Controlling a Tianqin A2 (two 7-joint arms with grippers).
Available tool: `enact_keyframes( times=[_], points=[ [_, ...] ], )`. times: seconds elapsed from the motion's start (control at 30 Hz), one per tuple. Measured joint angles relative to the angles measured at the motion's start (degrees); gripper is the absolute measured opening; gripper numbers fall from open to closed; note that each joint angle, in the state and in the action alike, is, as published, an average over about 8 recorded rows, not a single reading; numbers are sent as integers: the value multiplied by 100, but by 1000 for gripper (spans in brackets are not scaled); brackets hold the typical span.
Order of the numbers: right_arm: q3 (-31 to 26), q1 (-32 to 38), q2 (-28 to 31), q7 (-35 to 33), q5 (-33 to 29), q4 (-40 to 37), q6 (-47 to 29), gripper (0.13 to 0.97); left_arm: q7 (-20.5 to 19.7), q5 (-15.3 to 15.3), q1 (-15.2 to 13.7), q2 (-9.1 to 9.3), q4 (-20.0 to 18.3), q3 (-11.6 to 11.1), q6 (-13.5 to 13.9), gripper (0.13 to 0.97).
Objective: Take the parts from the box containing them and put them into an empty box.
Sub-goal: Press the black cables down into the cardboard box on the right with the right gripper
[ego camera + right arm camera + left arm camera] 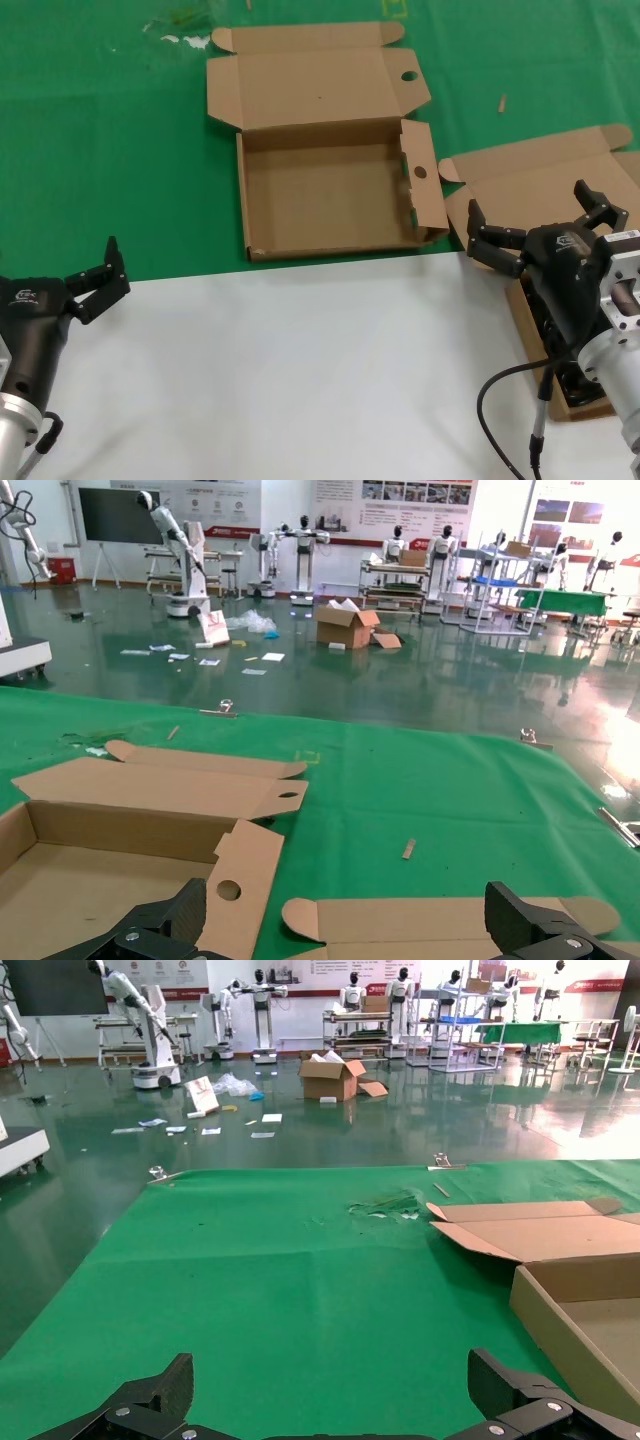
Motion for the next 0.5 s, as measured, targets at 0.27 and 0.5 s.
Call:
enact_keyframes(
  times=[0.27,0.5],
  points=[
    [0,0,0,0,0,0,0,966,0,0,0,0,0,0,0,966],
    [0,0,0,0,0,0,0,966,0,0,0,0,0,0,0,966]
  ],
)
